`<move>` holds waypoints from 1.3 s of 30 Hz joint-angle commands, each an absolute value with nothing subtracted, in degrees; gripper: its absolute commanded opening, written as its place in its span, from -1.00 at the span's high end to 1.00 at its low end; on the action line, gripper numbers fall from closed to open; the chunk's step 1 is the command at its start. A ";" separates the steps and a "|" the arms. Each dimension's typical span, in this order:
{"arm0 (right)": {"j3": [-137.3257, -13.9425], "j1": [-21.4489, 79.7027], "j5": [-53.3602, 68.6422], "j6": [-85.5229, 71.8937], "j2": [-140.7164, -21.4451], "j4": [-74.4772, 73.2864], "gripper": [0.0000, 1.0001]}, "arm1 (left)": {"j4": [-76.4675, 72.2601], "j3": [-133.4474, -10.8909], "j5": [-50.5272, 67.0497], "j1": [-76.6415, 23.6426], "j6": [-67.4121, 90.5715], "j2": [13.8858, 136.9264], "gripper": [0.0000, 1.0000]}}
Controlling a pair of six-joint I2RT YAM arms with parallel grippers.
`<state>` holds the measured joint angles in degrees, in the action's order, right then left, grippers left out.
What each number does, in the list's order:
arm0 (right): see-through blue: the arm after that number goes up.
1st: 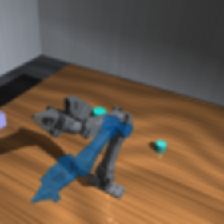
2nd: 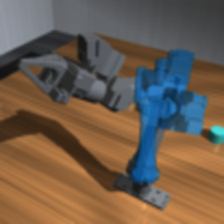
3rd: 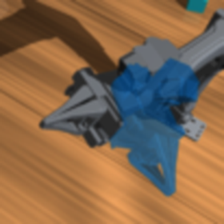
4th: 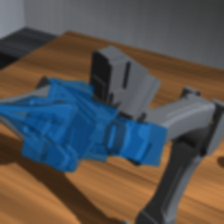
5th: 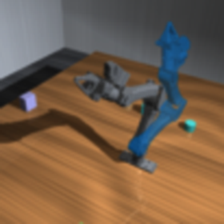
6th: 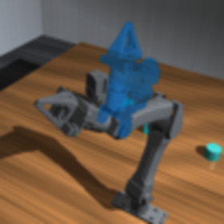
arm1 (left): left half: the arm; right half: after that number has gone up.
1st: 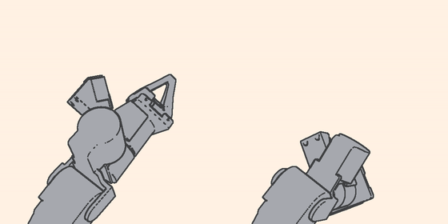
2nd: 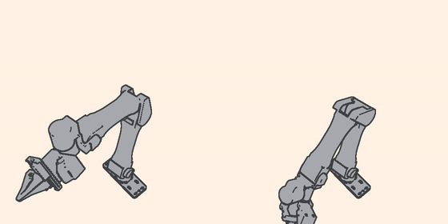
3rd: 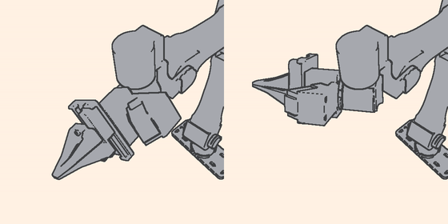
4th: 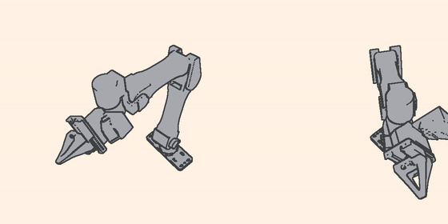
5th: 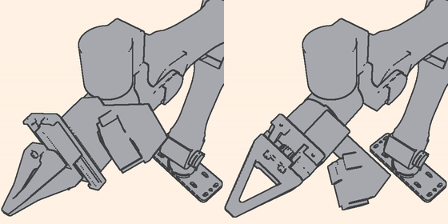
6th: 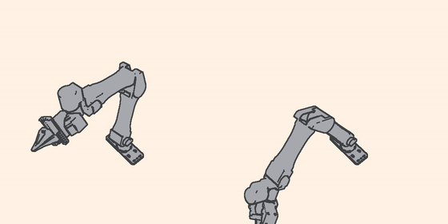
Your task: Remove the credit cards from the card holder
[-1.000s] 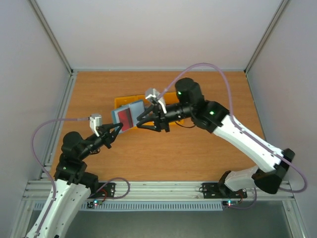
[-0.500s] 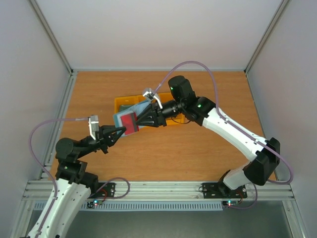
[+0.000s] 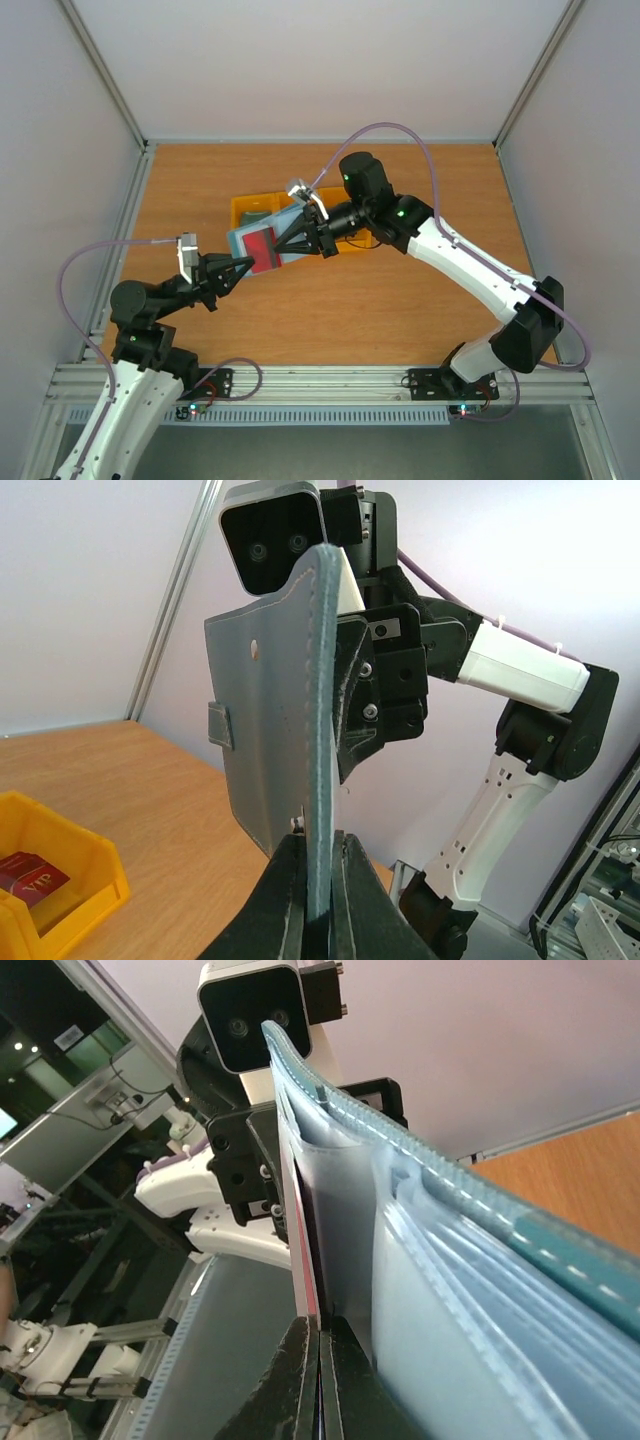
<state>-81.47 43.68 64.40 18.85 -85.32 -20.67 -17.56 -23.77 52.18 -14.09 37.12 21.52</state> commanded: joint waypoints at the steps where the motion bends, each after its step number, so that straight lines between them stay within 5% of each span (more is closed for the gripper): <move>1: -80.57 42.28 65.22 17.23 -83.34 -17.05 0.98 | -21.45 -24.09 53.23 -14.46 37.86 20.97 0.90; 6: -78.96 38.78 64.91 16.88 -81.92 -18.60 0.98 | -22.07 -23.97 53.04 -14.48 40.04 21.07 0.76; 11: -80.98 37.76 63.51 20.41 -81.45 -23.90 0.98 | -22.84 -23.91 53.13 -14.46 40.18 21.50 0.99; 22: -83.56 30.83 56.47 30.81 -78.76 -40.96 0.97 | -16.38 -23.38 41.88 -13.55 42.57 21.44 1.00; 26: -85.43 30.57 42.79 36.20 -78.10 -46.85 0.98 | -2.28 -23.10 31.62 -11.94 43.04 20.54 1.00; 30: -87.35 30.93 16.42 41.89 -80.09 -48.54 0.98 | 9.17 -19.89 22.71 -9.18 45.55 19.24 1.00; 36: -84.38 35.21 -14.98 67.94 -89.62 -39.06 0.98 | 13.27 -17.94 18.20 -7.32 45.91 16.96 0.99; 39: -81.89 36.37 -20.05 77.65 -94.72 -32.83 0.98 | 14.54 -17.92 17.55 -7.06 45.27 15.60 0.99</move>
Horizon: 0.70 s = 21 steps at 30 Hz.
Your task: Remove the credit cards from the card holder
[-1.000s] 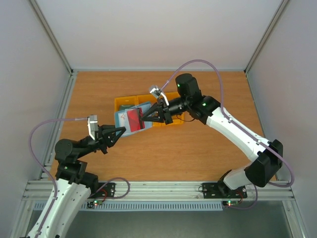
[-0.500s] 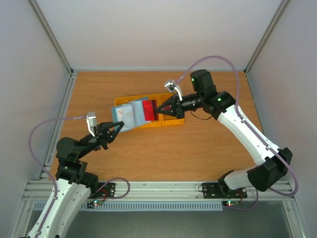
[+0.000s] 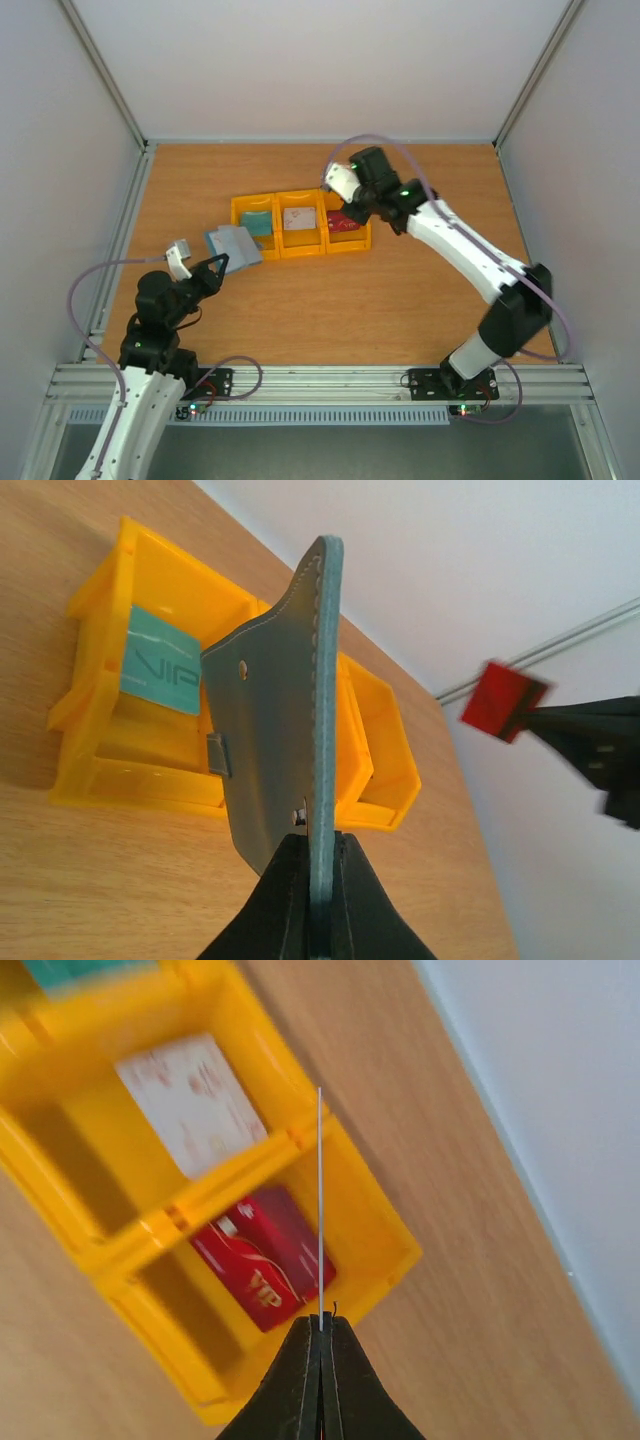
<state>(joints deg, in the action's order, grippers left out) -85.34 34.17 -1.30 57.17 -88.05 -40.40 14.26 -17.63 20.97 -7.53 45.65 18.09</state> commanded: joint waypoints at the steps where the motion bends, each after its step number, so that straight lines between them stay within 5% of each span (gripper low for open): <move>1: -81.88 36.39 -19.96 78.94 -96.19 -31.72 0.98 | 14.62 -17.88 17.44 -6.91 45.11 15.31 1.00; 21: -84.09 37.50 -26.68 85.88 -113.51 -28.74 0.97 | 14.80 -17.14 16.90 -5.57 46.45 14.75 0.99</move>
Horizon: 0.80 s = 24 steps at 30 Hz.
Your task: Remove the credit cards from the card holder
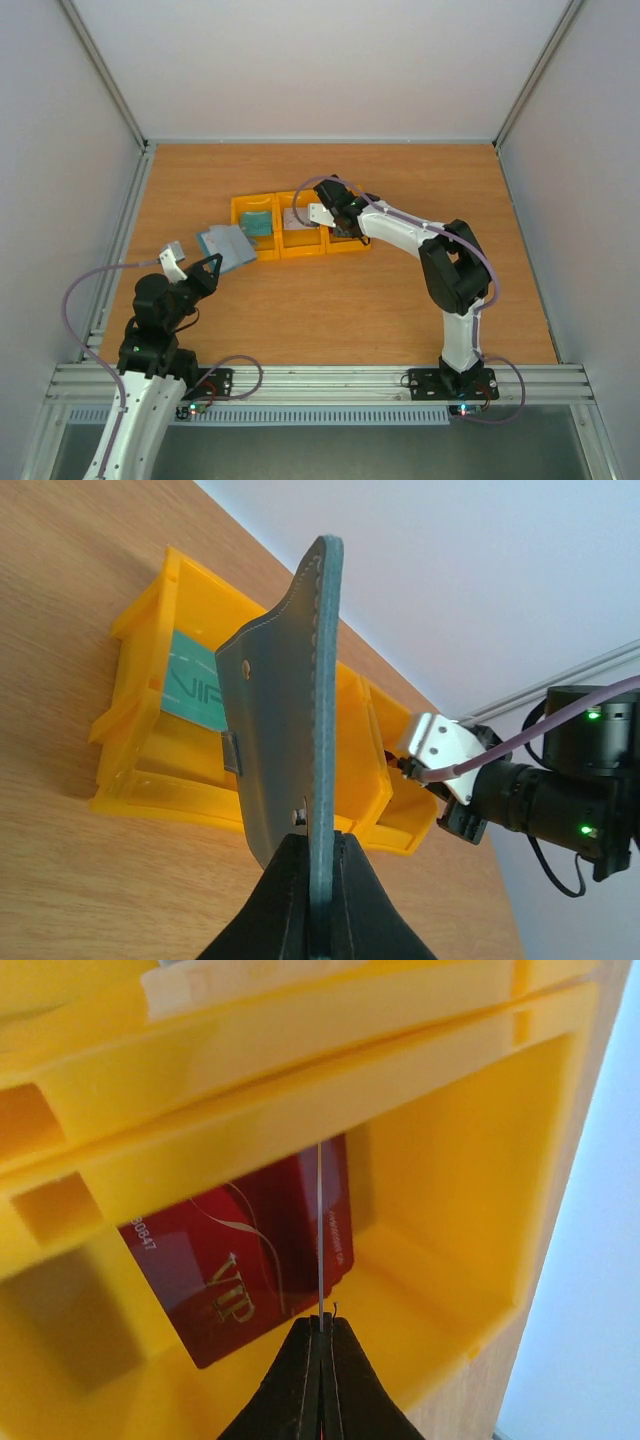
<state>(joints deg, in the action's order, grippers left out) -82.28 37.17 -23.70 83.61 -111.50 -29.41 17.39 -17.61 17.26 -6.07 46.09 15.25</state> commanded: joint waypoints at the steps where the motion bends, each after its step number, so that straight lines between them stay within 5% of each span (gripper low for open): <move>1: -84.09 37.55 -26.67 85.88 -113.90 -28.72 0.98 | 14.85 -17.07 16.88 -5.56 46.48 14.61 1.00; 8: -83.24 38.63 -26.95 87.09 -114.87 -30.32 0.91 | 14.56 -16.96 16.96 -5.55 46.67 14.69 1.00; 15: -85.74 38.97 -24.55 83.29 -113.78 -35.77 0.13 | 14.19 -17.03 17.31 -5.49 46.59 14.92 0.99; 24: -87.39 39.86 -24.31 78.18 -105.89 -38.72 0.07 | 13.29 -16.96 18.00 -5.45 46.54 15.14 1.00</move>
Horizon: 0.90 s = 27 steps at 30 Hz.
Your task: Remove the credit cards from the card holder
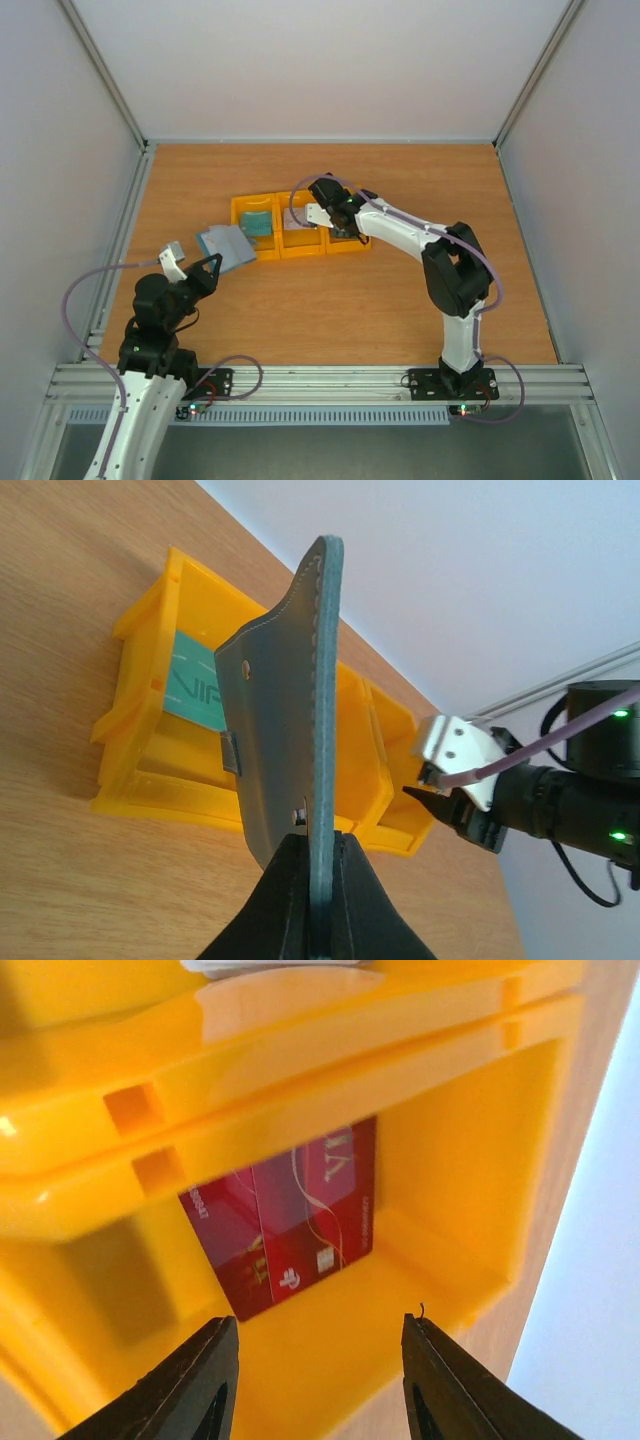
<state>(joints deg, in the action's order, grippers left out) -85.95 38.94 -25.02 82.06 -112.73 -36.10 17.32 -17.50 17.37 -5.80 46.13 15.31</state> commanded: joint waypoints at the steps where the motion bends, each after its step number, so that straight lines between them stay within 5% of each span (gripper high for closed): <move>1: -87.29 39.97 -23.40 76.67 -103.94 -38.85 0.07 | 12.93 -16.96 18.32 -5.41 46.51 15.22 0.99; 7: -85.87 39.99 -9.87 61.88 -89.05 -39.60 0.06 | 4.76 -17.34 26.32 -5.37 47.20 16.80 0.99; 17: -76.69 38.12 55.06 34.39 -76.95 -21.73 -0.51 | -24.91 -23.84 52.23 -5.95 44.45 22.25 0.99; 20: -75.71 37.23 58.63 26.46 -78.39 -15.27 -0.96 | -25.58 -25.96 57.69 -6.31 40.68 21.76 1.00; 27: -77.52 37.22 58.70 22.65 -81.99 -15.19 -0.97 | -26.89 -26.81 59.56 -6.57 40.30 21.50 1.00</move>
<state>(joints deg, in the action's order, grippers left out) -76.34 37.45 52.99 28.32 -81.12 -18.50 -21.50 -25.50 55.35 -6.26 41.91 21.74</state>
